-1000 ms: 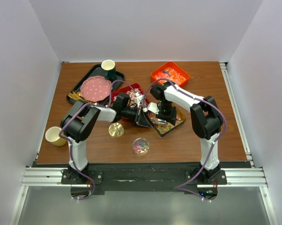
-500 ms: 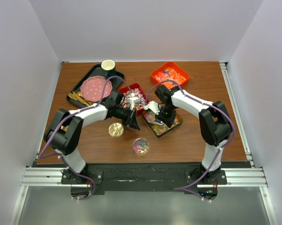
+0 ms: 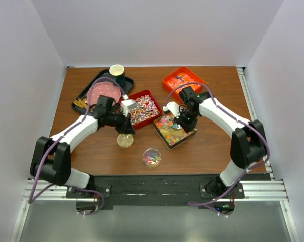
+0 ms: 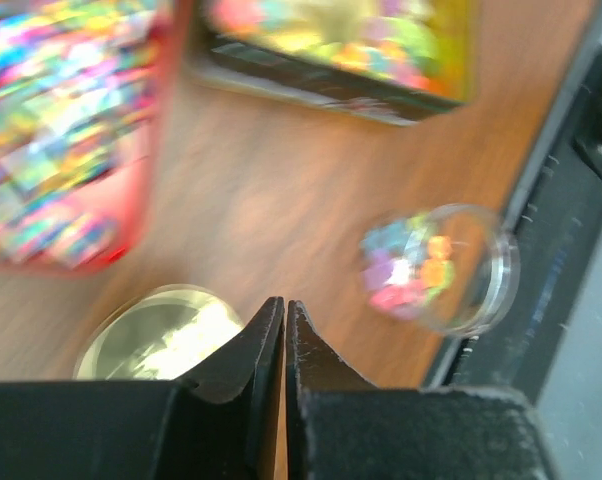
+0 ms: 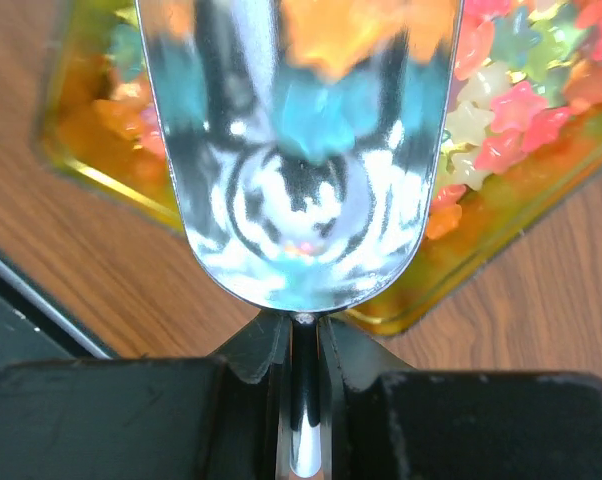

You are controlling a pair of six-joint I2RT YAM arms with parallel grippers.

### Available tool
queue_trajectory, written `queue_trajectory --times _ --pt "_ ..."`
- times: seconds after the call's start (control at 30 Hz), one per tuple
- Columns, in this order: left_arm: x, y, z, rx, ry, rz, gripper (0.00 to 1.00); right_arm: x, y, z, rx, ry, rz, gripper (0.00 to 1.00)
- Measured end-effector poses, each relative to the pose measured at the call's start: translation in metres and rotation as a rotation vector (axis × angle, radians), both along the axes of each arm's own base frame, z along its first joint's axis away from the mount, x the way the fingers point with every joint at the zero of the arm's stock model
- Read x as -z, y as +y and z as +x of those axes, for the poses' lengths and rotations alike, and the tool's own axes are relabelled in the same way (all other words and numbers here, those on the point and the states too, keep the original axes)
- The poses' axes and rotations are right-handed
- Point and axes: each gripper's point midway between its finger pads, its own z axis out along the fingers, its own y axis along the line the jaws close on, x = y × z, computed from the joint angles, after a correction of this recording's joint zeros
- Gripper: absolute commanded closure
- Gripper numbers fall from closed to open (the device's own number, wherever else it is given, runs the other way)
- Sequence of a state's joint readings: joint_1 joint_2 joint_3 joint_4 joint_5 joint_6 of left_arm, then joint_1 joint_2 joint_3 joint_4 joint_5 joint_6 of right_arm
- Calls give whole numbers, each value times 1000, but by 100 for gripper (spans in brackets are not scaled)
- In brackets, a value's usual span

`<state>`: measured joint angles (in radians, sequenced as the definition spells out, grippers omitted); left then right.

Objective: Pack the candies
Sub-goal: Scoop the fake candies from the storage box, then place the fake candies in the packing bottle.

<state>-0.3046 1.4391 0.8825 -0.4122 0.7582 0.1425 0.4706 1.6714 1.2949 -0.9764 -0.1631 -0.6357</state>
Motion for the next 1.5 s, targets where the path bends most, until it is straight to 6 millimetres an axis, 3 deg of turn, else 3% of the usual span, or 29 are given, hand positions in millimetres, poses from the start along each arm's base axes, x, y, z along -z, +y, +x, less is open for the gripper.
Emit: queue_trajectory --times 0.2,0.4,0.6,0.73,0.87,1.03,1.23,1.5 --pt "-6 52 15 -183 -48 7 84 -38 2 -10 -20 -102 80 100" --pt "-21 71 12 -249 -134 1 81 -62 6 -35 -164 -186 63 100" --pt "-29 79 15 -294 -172 -13 79 -62 16 -69 -411 -195 -53 100" --pt "-33 83 18 -313 -189 -20 79 -56 11 -79 -525 -178 -178 100" --pt "-36 87 19 -331 -210 -25 79 -50 7 -79 -604 -147 -316 100" --pt "-36 88 17 -342 -217 -33 78 -53 28 -69 -680 -162 -421 100" --pt "-37 88 18 -347 -219 -38 78 -59 56 -72 -785 -230 -522 100" --pt "-39 87 20 -363 -213 -50 72 -62 63 -69 -861 -328 -710 100"
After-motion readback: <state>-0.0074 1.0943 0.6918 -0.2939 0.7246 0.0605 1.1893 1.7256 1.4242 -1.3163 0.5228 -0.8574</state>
